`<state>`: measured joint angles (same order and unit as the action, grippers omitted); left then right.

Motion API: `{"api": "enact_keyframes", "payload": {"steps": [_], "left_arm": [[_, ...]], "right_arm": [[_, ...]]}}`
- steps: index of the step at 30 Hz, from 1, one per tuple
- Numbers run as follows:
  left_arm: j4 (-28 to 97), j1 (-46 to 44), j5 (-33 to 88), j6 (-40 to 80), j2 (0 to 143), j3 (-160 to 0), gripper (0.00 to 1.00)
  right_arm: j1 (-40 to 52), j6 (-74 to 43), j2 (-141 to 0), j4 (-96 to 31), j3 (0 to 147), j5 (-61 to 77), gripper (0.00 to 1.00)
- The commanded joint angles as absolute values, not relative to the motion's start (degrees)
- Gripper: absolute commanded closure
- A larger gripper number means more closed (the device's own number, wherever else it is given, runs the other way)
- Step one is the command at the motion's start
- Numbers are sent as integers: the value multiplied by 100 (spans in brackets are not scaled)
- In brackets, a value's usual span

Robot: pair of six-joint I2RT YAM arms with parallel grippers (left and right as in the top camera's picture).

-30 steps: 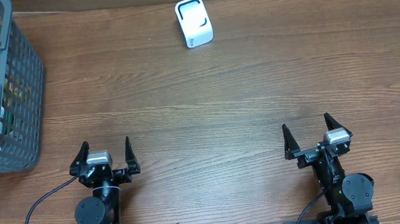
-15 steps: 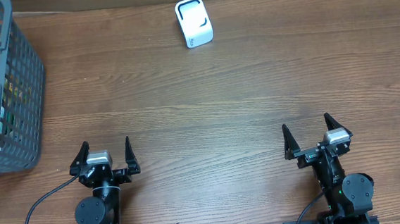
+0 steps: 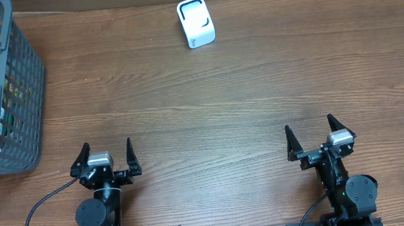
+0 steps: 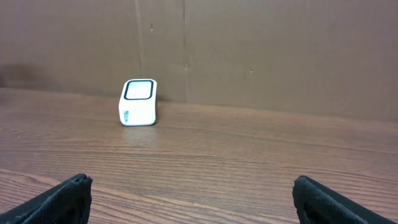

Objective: Scan the item barcode

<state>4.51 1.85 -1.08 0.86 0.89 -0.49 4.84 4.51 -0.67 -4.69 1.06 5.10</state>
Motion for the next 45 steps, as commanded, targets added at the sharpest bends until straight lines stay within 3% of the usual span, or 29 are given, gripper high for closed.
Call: {"api": "enact_keyframes", "payload": {"steps": [1, 18, 26, 35, 45], "left_arm": [[445, 145, -21, -3, 25, -27, 0], [436, 145, -23, -3, 25, -27, 1], [-489, 145, 429, 12, 25, -45, 0], [-2331, 145, 1236, 762, 25, -687, 0], [-2727, 145, 1251, 921, 27, -2545, 0]], "right_arm": [[447, 475, -25, -443, 47, 480, 0], [447, 475, -25, -443, 47, 480, 0], [447, 475, -25, -443, 47, 480, 0], [447, 475, -25, -443, 47, 480, 0], [447, 475, -25, -443, 47, 480, 0]]}}
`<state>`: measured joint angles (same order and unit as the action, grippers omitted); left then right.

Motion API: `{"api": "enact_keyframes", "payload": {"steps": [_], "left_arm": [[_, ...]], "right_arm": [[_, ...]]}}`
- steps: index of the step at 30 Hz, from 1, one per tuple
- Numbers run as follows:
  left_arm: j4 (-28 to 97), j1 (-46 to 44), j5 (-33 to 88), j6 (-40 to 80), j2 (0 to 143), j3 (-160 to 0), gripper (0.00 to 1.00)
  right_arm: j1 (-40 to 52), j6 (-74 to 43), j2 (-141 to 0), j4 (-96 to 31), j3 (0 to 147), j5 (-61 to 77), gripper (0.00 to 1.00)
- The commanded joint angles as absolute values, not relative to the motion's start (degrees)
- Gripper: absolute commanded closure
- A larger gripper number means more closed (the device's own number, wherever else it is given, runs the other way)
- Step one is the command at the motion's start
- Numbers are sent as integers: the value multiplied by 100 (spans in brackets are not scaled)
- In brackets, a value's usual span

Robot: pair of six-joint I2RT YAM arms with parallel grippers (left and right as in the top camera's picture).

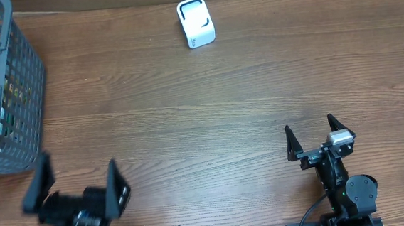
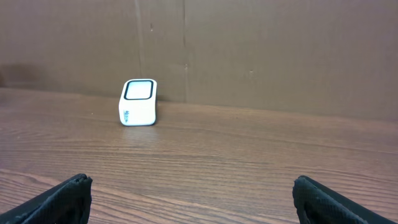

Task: Scan the item barcode
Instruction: 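Raise the left gripper and move it over the grey basket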

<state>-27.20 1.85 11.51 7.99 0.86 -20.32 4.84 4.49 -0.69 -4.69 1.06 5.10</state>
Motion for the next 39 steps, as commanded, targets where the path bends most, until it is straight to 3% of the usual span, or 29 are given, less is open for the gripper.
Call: {"api": "enact_keyframes", "payload": {"steps": [1, 22, 39], "left_arm": [[-2722, 145, 1249, 919, 27, -2703, 1], [-2851, 145, 1317, 921, 1396, -5109, 1], [-5590, 145, 1302, 943, 2519, -5363, 0]], "right_arm": [[447, 475, -25, -443, 47, 480, 0], [447, 475, -25, -443, 47, 480, 0], [447, 475, -25, -443, 47, 480, 0]]}}
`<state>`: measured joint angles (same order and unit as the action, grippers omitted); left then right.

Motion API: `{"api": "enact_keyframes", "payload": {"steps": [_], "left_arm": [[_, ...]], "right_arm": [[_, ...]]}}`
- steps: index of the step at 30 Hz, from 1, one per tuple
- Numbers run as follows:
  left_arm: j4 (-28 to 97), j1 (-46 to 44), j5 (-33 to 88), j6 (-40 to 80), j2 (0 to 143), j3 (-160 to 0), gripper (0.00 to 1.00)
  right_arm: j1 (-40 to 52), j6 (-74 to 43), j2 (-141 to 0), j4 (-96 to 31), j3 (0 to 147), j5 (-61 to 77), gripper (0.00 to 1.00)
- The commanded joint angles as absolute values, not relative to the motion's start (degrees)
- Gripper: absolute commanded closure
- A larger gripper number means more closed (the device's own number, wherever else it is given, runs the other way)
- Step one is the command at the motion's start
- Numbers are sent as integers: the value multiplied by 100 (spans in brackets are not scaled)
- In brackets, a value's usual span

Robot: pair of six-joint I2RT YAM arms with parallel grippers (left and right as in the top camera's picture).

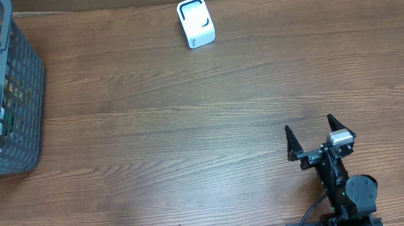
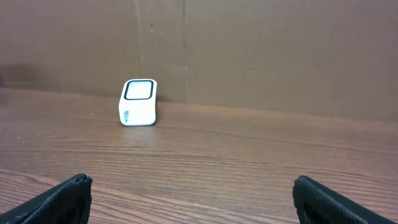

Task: Scan the item barcode
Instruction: 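Raise the left gripper and move it over the grey basket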

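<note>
The white barcode scanner (image 1: 196, 22) with a black-rimmed window stands at the far middle of the table; the right wrist view shows the scanner (image 2: 138, 101) ahead and to the left. Packaged items lie in the grey mesh basket (image 1: 24, 104) at the far left. My right gripper (image 1: 309, 125) rests open at the front right, nothing between its fingers (image 2: 68, 193). The left gripper is out of view; only its arm's base shows at the bottom edge.
A brown wall (image 2: 249, 50) rises right behind the scanner at the table's far edge. The wooden tabletop (image 1: 189, 128) stretches between the basket, the scanner and my right arm.
The left gripper, which stood open at the front left corner of the overhead view, has left that view. The right gripper, scanner and basket have not moved.
Both grippers first rested open at the table's front edge. Then the left one stood open further left and larger in the overhead view, nearer the basket. Now it is gone from sight, while the right arm has stayed put throughout.
</note>
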<state>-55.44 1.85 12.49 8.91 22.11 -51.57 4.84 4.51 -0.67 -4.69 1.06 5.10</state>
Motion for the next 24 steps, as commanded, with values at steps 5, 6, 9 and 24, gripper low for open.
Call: {"api": "enact_keyframes", "payload": {"steps": [5, 6, 9, 24], "left_arm": [[-5548, 145, 1315, 941, 3072, -5701, 1], [-5500, 145, 1315, 937, 3190, -5763, 0], [-5190, 145, 1315, 923, 3548, -5988, 1], [-1826, 148, 1321, 888, 4956, -7782, 0]], "right_arm": [[447, 475, -25, -443, 47, 480, 0], [447, 475, -25, -443, 47, 480, 0], [447, 475, -25, -443, 47, 480, 0], [447, 475, -25, -443, 47, 480, 0]]}}
